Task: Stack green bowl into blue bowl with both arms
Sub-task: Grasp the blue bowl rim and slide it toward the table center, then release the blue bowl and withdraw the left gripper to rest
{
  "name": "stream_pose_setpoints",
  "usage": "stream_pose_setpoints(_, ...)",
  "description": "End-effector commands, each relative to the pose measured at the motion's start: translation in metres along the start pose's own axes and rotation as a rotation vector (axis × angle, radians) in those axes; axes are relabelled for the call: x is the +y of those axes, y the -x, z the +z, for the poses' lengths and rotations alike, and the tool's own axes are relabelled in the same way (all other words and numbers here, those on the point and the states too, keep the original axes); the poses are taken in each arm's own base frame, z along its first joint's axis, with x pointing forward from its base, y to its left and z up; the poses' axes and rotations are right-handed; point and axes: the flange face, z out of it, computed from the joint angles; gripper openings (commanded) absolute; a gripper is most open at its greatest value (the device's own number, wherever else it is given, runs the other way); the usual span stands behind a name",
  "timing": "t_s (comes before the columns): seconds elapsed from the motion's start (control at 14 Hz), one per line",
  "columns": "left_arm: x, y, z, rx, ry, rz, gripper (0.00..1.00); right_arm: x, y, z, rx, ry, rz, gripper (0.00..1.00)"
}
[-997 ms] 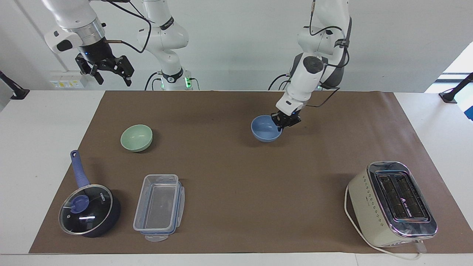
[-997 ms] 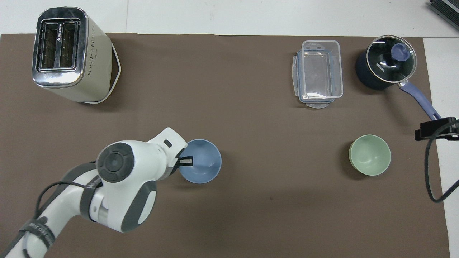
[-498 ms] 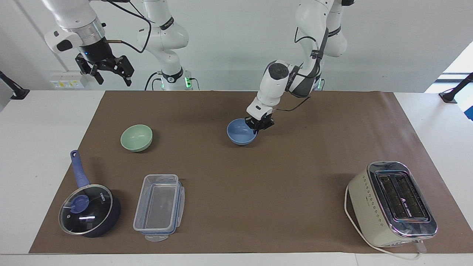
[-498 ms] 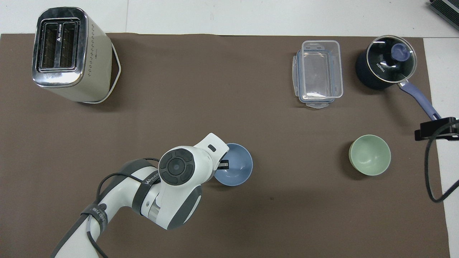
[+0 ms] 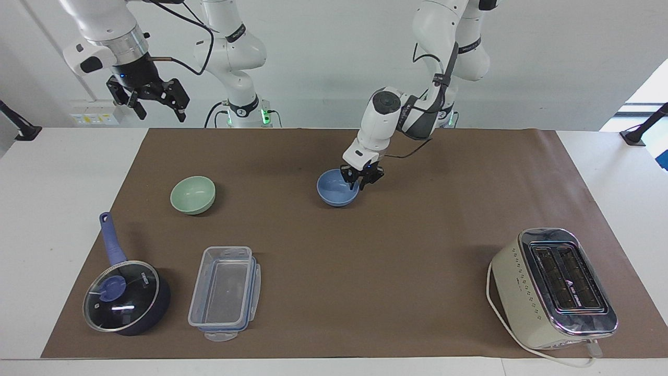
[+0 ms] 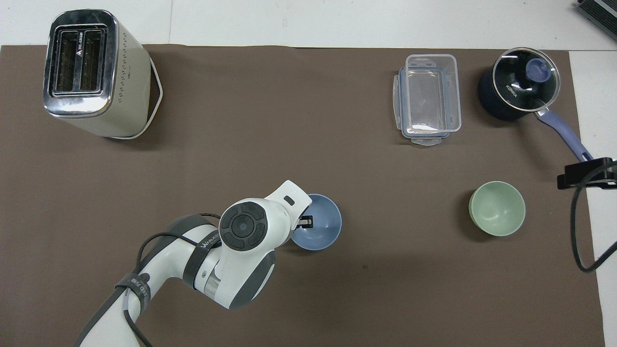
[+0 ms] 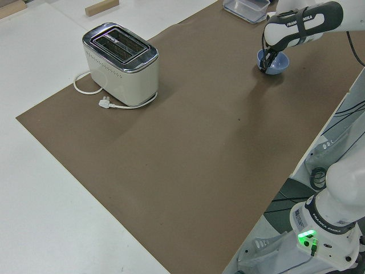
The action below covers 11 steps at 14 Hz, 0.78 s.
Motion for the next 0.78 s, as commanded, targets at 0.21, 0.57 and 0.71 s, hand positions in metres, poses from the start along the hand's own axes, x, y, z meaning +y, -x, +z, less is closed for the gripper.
stream_pose_setpoints(0.21, -0.058, -0.039, -0.072, 0.055, -0.022, 0.072, 1.0, 0.008, 0.006, -0.001, 0.012, 0.001, -0.016, 1.0)
stream_pose_setpoints(0.57, -0.147, -0.085, -0.17, 0.145, -0.095, 0.15, 1.0, 0.035, 0.006, 0.026, -0.028, -0.003, -0.006, 1.0)
stream_pose_setpoints(0.71, -0.182, -0.107, -0.234, 0.107, -0.123, 0.21, 1.0, 0.043, 0.003, 0.057, -0.031, -0.005, 0.0, 1.0)
